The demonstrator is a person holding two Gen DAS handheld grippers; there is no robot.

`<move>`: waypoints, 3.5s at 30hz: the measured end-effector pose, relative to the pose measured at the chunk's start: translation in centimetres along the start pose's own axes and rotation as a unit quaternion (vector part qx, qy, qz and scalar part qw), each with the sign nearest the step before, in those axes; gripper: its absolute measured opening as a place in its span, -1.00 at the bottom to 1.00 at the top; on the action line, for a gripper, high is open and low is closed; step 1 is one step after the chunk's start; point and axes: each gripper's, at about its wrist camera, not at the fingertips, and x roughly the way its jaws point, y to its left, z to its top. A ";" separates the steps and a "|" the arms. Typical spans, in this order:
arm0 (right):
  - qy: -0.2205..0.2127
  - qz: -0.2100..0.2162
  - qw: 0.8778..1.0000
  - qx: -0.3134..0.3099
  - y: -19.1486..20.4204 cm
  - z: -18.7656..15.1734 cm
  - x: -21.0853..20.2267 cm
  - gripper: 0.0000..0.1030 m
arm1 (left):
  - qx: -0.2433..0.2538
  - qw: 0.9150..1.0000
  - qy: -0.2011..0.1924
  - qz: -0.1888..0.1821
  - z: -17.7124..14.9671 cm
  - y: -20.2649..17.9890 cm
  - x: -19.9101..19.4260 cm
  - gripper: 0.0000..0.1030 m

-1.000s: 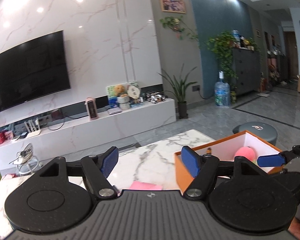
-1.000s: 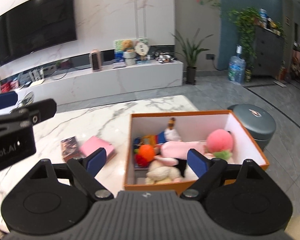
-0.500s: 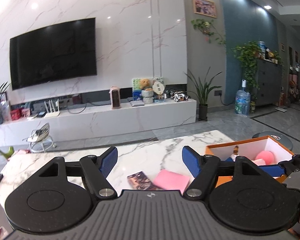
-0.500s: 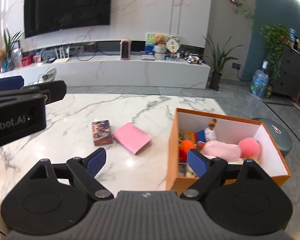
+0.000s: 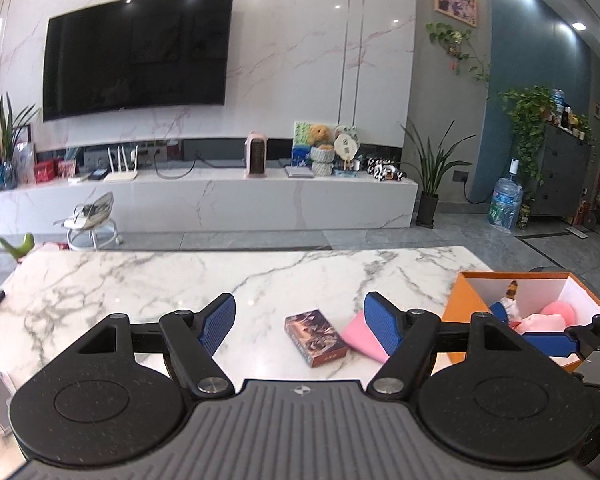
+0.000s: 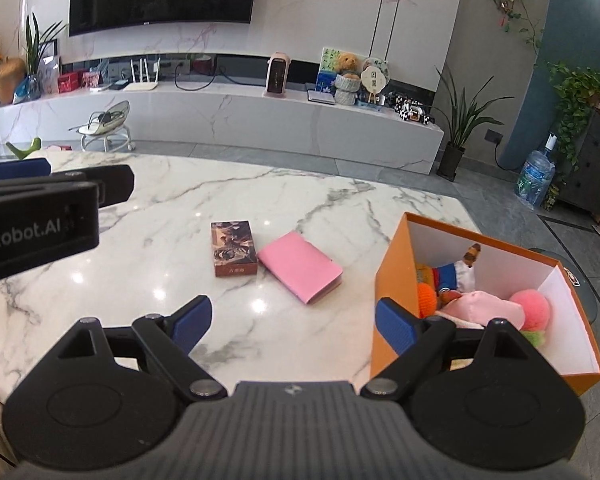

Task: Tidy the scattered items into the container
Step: 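Withdraw both tools from the box toward the card box and pink notebook, then grasp the picture card box with the left tool while the right tool grasps the pink notebook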

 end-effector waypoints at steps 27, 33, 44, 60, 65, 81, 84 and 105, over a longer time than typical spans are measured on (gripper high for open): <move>0.089 0.007 0.996 -0.001 2.6 1.4 14.6 0.75 | -0.016 0.993 0.118 -0.001 -3.4 3.6 11.8 0.63; 0.088 0.004 0.996 0.014 1.8 1.8 17.8 0.75 | -0.016 0.992 0.122 -0.006 -3.8 3.6 14.4 0.63; 0.064 0.031 0.997 0.017 1.8 2.9 22.0 0.75 | -0.017 0.993 0.121 0.004 -3.4 4.0 18.0 0.63; 0.040 -0.008 0.997 0.061 -2.8 2.0 24.7 0.76 | -0.001 0.988 0.149 -0.040 -3.0 -0.1 21.5 0.66; 0.026 0.007 0.999 0.045 -2.6 1.3 24.5 0.79 | 0.017 0.984 0.173 -0.026 -3.4 -1.9 23.1 0.70; 0.020 0.036 0.998 0.046 -2.6 0.5 25.9 0.99 | -0.003 0.980 0.201 0.007 -4.1 -1.2 25.0 0.68; 0.035 0.019 0.999 0.033 -2.1 0.5 25.9 0.85 | 0.002 0.976 0.217 0.001 -4.5 -0.6 24.5 0.41; 0.035 0.082 0.996 0.014 -0.7 -0.3 25.0 0.86 | 0.016 0.974 0.224 0.022 -5.3 1.2 22.8 0.39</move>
